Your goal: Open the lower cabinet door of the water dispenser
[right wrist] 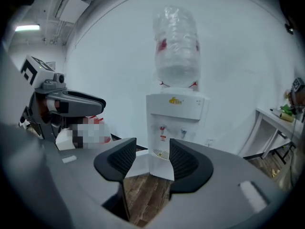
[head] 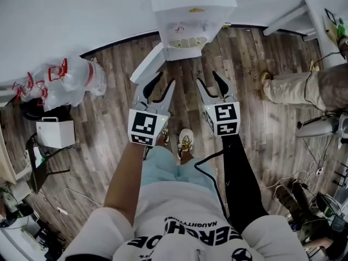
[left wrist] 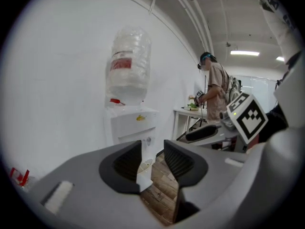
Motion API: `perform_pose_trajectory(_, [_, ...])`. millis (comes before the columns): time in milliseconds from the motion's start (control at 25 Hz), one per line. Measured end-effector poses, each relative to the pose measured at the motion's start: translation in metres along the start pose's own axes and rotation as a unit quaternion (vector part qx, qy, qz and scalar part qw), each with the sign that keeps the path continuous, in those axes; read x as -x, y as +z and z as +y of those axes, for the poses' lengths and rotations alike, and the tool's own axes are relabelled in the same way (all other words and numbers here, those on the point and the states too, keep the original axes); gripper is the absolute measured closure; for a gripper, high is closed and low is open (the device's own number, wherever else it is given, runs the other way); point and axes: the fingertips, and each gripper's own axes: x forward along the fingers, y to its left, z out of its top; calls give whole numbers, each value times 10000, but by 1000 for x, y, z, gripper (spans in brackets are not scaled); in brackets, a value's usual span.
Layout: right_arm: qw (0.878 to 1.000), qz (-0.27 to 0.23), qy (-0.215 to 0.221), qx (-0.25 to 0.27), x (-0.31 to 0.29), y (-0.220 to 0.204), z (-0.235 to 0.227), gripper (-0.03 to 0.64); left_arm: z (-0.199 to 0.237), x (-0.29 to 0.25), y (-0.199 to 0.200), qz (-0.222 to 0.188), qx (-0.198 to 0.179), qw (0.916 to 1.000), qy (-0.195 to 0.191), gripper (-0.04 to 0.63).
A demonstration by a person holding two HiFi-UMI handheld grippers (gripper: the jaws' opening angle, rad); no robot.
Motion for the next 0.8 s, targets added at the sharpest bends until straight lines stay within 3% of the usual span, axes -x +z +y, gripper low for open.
perform_pose_trajectory(440, [9983,-500,-192,-234,106,48,-7,405,-41,44,65,-220,-34,9997,32,440])
perform_pose_trajectory(800, [9956,-920,-154,-54,154,77,-6,407,-61,83,108,-543,-253,9981,150,440])
